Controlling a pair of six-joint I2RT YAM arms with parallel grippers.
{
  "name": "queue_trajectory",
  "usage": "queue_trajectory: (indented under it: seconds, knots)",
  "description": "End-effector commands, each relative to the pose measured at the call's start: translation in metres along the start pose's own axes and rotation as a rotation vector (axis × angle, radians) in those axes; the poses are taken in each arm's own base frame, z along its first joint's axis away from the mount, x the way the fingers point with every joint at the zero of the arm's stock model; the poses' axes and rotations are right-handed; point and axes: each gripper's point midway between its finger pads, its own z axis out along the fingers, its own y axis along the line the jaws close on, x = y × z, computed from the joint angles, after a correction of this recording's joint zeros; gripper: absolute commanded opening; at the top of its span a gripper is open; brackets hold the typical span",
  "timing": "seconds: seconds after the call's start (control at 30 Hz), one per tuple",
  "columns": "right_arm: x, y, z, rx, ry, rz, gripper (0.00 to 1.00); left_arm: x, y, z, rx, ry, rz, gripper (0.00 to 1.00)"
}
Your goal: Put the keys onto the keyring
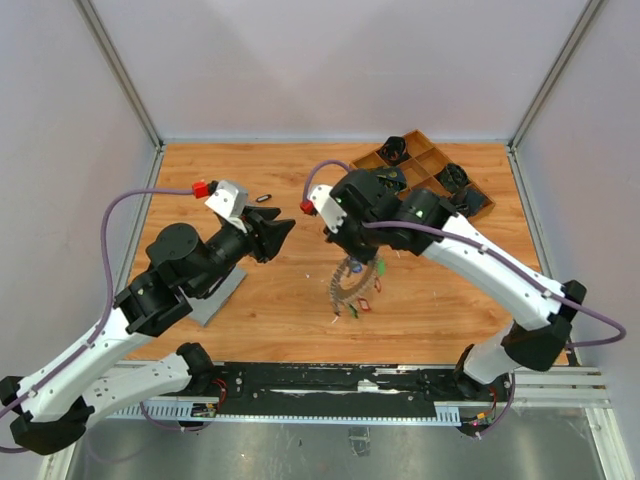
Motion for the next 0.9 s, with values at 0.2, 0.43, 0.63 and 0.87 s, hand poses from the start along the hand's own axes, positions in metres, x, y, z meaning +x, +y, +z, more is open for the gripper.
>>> queue_trajectory:
  seconds: [0.2,0.43,0.63,0.87]
  knots:
    - [-0.117,-0.039,0.04,0.042,-0.414,0.093,0.01,-0.014,0.026,-0.023,-0.135,-0.041,-0.037,0.47]
    - [-0.059,-0.032,0.101,0.003,-0.414,0.151,0.01,0.01,0.022,-0.014,-0.114,0.001,-0.072,0.47]
    - [-0.017,-0.028,0.112,0.018,-0.366,0.183,0.01,0.026,0.016,-0.005,-0.089,0.031,-0.097,0.47]
    - [0.052,-0.018,0.114,0.055,-0.22,0.253,0.12,0.049,0.016,0.008,-0.098,0.091,-0.109,0.47]
